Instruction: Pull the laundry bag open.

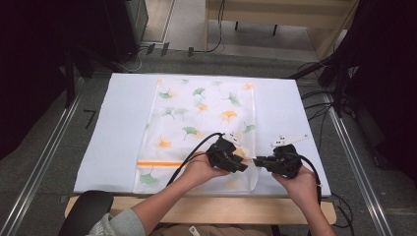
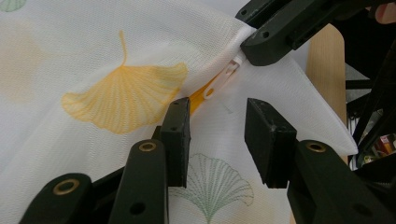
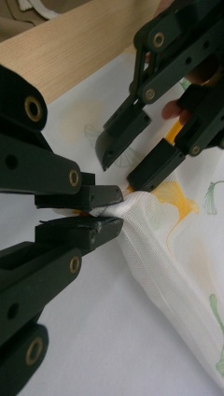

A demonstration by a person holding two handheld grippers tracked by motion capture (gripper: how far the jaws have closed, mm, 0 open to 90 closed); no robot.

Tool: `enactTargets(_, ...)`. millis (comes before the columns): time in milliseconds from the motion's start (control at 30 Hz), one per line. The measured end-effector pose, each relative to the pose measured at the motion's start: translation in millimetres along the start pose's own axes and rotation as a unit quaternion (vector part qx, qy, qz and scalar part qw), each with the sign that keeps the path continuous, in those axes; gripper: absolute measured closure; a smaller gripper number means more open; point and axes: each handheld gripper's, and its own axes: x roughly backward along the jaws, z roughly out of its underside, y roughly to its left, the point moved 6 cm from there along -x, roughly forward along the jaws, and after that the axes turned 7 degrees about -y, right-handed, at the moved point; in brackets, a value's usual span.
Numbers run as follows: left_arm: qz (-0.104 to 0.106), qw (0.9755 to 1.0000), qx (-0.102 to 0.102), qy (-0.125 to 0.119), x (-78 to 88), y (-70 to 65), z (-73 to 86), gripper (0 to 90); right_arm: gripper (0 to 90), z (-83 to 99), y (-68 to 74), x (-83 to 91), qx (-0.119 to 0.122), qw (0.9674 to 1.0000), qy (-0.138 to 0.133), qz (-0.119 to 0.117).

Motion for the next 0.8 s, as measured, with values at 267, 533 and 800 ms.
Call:
enactTargets(267,-0.002,1.0000,-0.001,-0.001,-4.8,-2.7,-0.6,64.1,86.2,-3.8,4.4,-3.7,0.004,0.9999,-0.004,-0.009)
enactTargets(533,-0.012,0.9999,0.003,0.005,-5.4,-5.1,-2.6,75.6,86.2,-2.5,4.7,-6.2,0.002,0.9999,0.005,-0.010)
enactTargets(800,-0.011,0.9998,0.014,-0.006,-5.6,-9.3,-5.5,82.2,86.3,-2.1,4.6,-6.5,0.001,0.9999,0.008,-0.006)
